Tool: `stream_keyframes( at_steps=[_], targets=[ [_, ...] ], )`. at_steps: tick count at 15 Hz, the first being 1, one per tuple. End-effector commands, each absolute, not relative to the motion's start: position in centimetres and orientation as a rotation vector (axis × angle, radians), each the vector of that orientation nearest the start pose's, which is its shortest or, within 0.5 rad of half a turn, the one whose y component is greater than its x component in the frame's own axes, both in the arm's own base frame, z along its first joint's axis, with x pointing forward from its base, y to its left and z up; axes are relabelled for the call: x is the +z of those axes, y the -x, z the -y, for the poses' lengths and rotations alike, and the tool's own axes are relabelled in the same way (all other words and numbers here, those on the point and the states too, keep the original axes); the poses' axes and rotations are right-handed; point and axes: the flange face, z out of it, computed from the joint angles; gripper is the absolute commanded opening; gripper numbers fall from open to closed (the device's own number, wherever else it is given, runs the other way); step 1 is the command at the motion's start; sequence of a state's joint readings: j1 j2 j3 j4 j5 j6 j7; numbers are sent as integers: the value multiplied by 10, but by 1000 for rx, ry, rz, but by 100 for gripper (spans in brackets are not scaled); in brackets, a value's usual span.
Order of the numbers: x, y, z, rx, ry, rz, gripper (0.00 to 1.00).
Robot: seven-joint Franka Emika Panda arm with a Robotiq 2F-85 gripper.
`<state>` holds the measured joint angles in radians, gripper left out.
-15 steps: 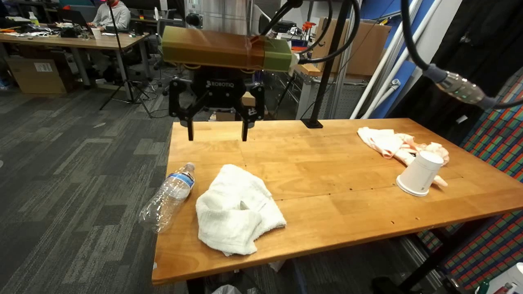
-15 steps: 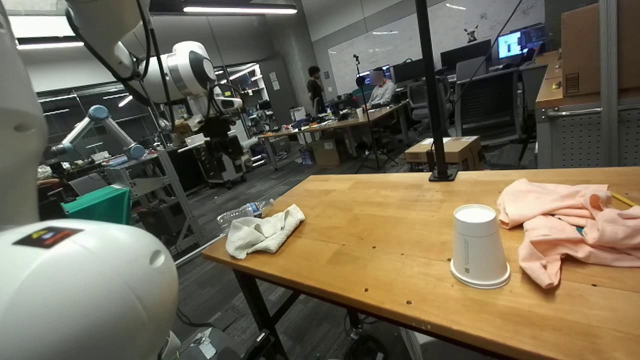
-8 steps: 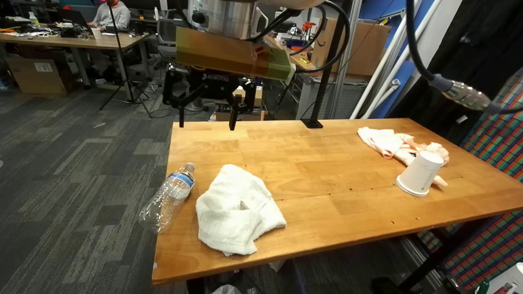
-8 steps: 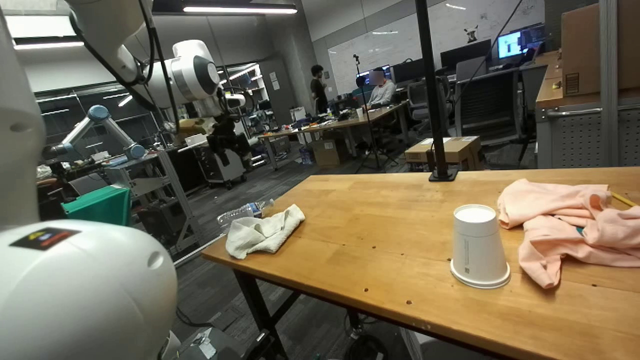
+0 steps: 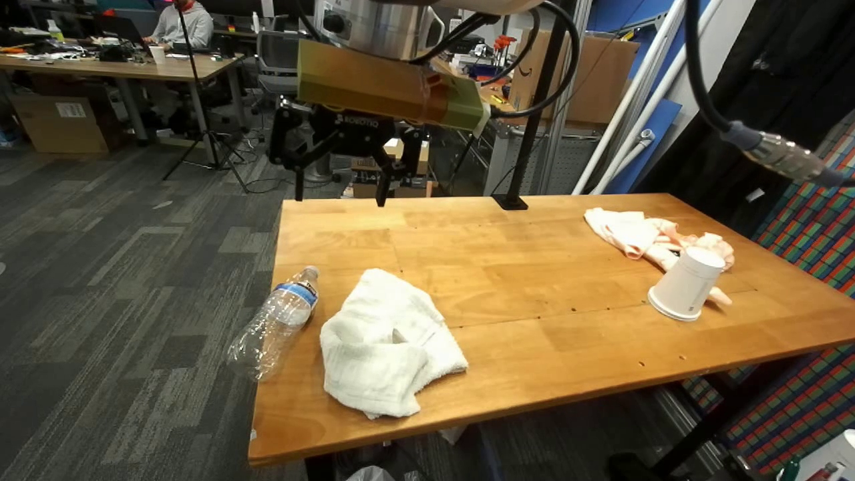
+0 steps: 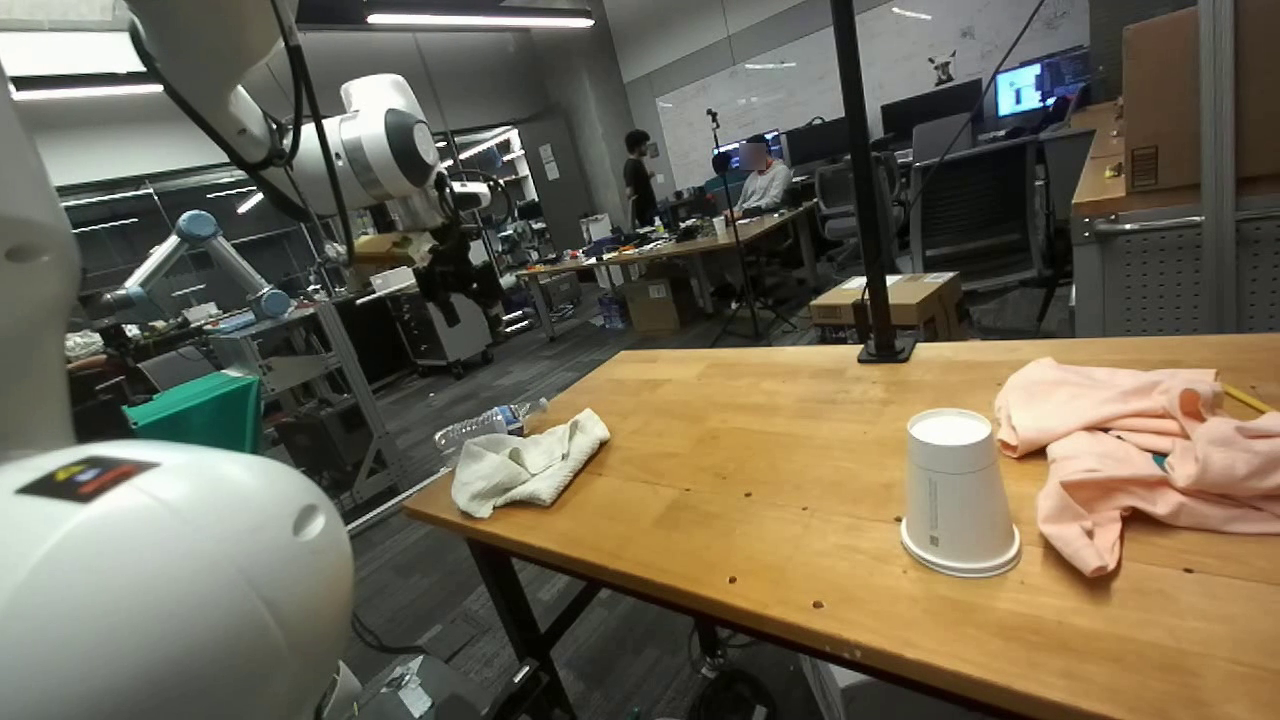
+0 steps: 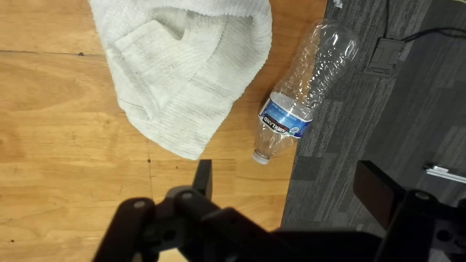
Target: Fold the towel diagonally twice
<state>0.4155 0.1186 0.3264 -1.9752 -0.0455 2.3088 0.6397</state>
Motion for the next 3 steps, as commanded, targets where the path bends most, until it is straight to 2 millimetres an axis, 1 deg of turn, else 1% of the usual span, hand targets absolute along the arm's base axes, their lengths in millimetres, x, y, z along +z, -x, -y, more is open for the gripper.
stream_keyframes(
  at_steps=[1, 3],
  targets=[
    [435, -448, -402, -255, 2984, 184, 100],
    [435, -448, -402, -255, 2984, 185, 100]
  ],
)
